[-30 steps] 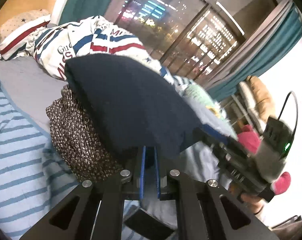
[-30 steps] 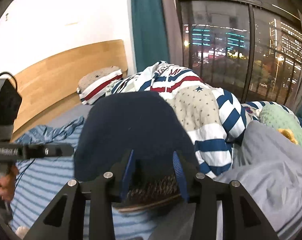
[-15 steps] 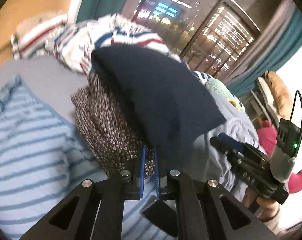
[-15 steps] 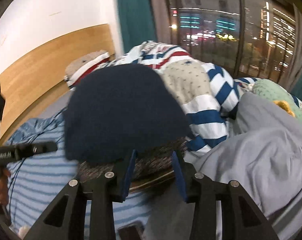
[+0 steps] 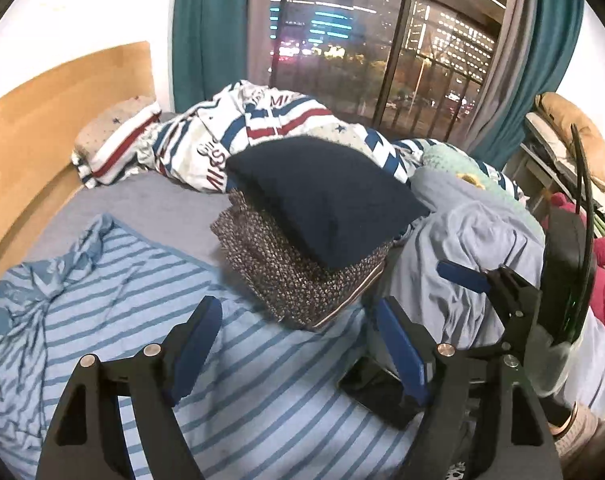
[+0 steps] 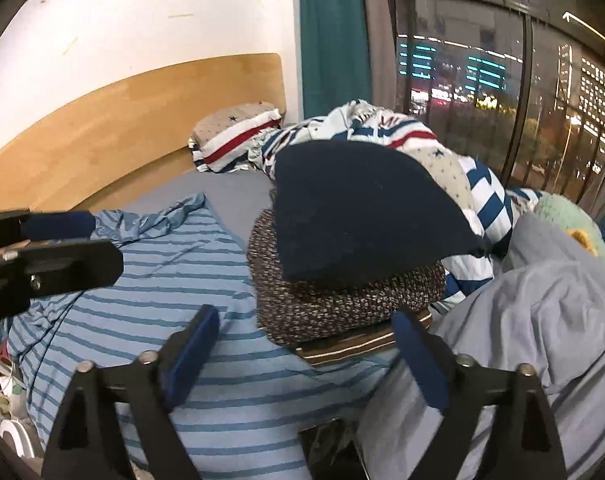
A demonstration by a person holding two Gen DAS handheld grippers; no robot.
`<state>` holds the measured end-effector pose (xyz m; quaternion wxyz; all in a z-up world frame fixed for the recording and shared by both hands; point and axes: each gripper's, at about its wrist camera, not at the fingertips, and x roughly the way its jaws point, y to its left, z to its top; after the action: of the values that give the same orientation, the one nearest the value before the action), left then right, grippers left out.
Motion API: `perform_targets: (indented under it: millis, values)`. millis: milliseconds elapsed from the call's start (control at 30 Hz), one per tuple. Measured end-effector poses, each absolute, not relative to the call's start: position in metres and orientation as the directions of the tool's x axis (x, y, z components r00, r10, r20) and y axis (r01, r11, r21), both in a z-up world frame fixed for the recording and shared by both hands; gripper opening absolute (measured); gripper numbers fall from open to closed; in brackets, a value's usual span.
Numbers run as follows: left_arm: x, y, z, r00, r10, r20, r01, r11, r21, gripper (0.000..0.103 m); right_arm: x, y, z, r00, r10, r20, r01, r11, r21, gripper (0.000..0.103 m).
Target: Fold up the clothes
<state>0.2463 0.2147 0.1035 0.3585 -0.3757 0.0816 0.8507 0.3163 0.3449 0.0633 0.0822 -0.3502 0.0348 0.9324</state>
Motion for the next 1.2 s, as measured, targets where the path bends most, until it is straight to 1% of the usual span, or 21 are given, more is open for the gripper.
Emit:
perform_targets:
  millis: [33, 133, 167, 267, 367, 467, 500, 533, 567, 867, 1033, 1200]
  values:
    - [0.249, 0.211, 0.106, -0.469, 0.560, -0.682, -0.667, -0.731, -0.142, 0.080, 0.317, 0.343, 0.065, -0.743, 0.131, -0.656, -0.174, -0.985, -0.001, 0.103]
    - [0.260, 0.202, 0.109, -0.492, 0.586, -0.644, -0.653, -0.738, -0.172, 0.081, 0.326, 0.334, 0.070, -0.759, 0.145, -0.635, -0.158, -0.987, -0.037, 0.103]
    - [0.262, 0.201, 0.107, -0.497, 0.581, -0.645, -0.646, -0.744, -0.171, 0.081, 0.329, 0.332, 0.071, -0.762, 0.149, -0.630, -0.154, -0.987, -0.048, 0.103]
    - [0.265, 0.205, 0.100, -0.494, 0.552, -0.672, -0.637, -0.756, -0.152, 0.082, 0.335, 0.330, 0.071, -0.762, 0.150, -0.630, -0.150, -0.987, -0.055, 0.103]
    - [0.267, 0.208, 0.089, -0.471, 0.534, -0.702, -0.635, -0.758, -0.150, 0.082, 0.336, 0.335, 0.066, -0.755, 0.134, -0.642, -0.152, -0.988, -0.027, 0.103]
    - [0.267, 0.210, 0.081, -0.456, 0.542, -0.706, -0.639, -0.751, -0.164, 0.083, 0.336, 0.337, 0.061, -0.747, 0.133, -0.652, -0.152, -0.988, -0.027, 0.103]
    - [0.267, 0.212, 0.079, -0.457, 0.539, -0.708, -0.640, -0.752, -0.159, 0.090, 0.337, 0.337, 0.060, -0.748, 0.137, -0.649, -0.153, -0.988, -0.031, 0.103]
    - [0.268, 0.213, 0.077, -0.458, 0.536, -0.709, -0.640, -0.752, -0.155, 0.102, 0.338, 0.336, 0.059, -0.753, 0.141, -0.643, -0.154, -0.987, -0.036, 0.103]
    - [0.268, 0.214, 0.077, -0.467, 0.537, -0.703, -0.638, -0.755, -0.152, 0.103, 0.339, 0.336, 0.058, -0.757, 0.144, -0.638, -0.155, -0.987, -0.039, 0.103]
    - [0.274, 0.222, 0.072, -0.524, 0.497, -0.692, -0.638, -0.767, -0.068, 0.103, 0.337, 0.341, 0.045, -0.768, 0.148, -0.624, -0.176, -0.984, -0.017, 0.103]
    - [0.275, 0.219, 0.074, -0.538, 0.513, -0.669, -0.644, -0.762, -0.067, 0.103, 0.335, 0.337, 0.039, -0.777, 0.170, -0.606, -0.196, -0.980, -0.023, 0.103]
    - [0.273, 0.213, 0.073, -0.527, 0.529, -0.666, -0.647, -0.757, -0.089, 0.103, 0.332, 0.333, 0.031, -0.764, 0.176, -0.621, -0.204, -0.979, -0.026, 0.103]
